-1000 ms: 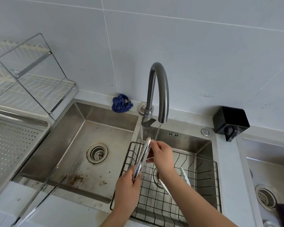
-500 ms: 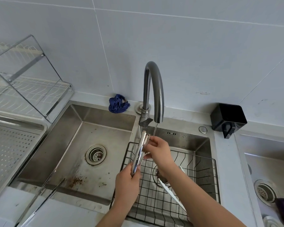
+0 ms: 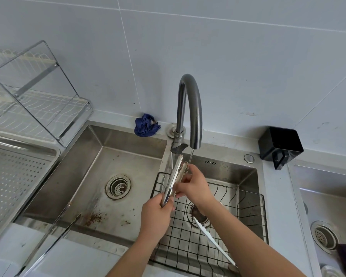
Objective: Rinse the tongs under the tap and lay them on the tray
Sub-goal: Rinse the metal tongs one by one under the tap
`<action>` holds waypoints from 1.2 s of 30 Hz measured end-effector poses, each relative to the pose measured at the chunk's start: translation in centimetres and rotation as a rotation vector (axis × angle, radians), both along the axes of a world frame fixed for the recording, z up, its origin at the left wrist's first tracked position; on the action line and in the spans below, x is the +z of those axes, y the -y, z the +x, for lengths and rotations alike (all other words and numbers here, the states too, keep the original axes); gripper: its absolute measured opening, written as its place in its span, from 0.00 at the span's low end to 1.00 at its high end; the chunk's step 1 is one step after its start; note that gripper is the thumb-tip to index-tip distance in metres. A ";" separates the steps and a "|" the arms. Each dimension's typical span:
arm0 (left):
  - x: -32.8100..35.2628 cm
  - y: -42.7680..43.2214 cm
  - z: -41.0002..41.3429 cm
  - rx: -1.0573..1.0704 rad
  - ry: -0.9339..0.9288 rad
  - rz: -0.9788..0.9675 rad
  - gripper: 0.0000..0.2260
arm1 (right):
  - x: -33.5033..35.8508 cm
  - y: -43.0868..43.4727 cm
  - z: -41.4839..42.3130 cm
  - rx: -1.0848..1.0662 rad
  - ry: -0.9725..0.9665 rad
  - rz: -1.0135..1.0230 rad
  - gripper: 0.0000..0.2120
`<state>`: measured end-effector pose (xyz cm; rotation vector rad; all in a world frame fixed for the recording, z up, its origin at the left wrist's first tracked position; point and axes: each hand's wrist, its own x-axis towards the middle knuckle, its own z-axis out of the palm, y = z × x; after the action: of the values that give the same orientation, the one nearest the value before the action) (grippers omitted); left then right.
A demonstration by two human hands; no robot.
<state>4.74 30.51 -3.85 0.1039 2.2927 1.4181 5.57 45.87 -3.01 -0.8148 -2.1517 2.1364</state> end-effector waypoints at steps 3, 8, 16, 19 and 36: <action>0.3 -0.2 0.0 -0.020 -0.040 -0.016 0.12 | 0.1 -0.4 -0.8 -0.152 -0.013 0.000 0.09; 0.2 0.3 0.1 -0.047 -0.079 -0.047 0.10 | -0.2 -1.4 -0.6 -0.188 -0.033 -0.086 0.08; -0.5 1.1 0.5 -0.077 -0.131 -0.127 0.12 | -0.3 -0.9 -0.6 -0.200 -0.020 -0.104 0.14; -0.5 1.4 0.5 -0.029 -0.064 -0.088 0.13 | -0.3 -0.3 -0.3 -0.141 -0.040 -0.214 0.10; -0.1 1.2 0.9 0.097 0.233 0.213 0.07 | 0.3 0.0 -0.6 -0.214 -0.070 -0.646 0.15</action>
<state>5.69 29.35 -3.96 -0.1046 1.9788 1.6279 4.94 45.89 -2.70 -0.9129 -1.2552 2.6998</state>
